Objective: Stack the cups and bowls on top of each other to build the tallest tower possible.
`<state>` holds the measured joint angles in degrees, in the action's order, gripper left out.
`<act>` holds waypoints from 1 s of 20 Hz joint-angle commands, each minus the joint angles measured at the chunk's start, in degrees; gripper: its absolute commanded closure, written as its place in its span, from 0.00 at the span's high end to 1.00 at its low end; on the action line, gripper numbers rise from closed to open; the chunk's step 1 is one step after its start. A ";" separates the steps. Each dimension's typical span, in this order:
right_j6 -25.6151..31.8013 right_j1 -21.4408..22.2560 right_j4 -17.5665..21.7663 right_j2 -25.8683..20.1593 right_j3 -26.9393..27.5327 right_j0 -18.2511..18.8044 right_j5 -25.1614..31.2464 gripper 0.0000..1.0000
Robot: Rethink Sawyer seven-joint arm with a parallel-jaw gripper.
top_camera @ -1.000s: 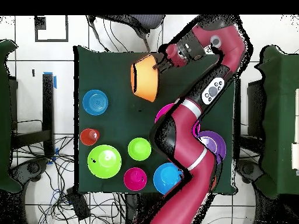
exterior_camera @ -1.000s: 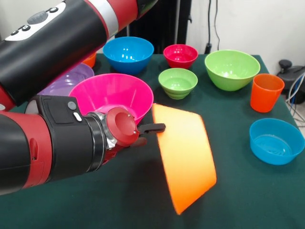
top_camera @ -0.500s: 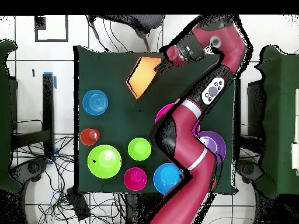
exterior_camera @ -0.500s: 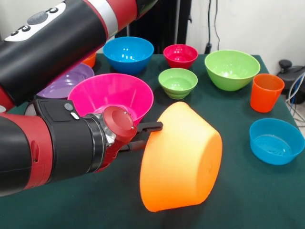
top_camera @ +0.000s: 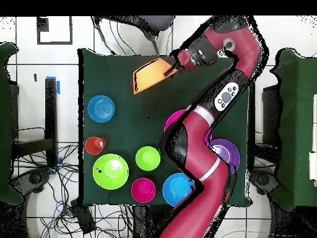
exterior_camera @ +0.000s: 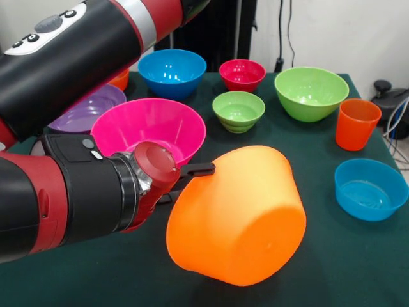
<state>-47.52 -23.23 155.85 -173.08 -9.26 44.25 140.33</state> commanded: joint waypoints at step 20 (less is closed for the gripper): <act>17.90 -3.21 6.03 5.26 10.34 0.16 -2.14 1.00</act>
<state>-47.52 -23.36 155.87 -173.11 -9.27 44.50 140.33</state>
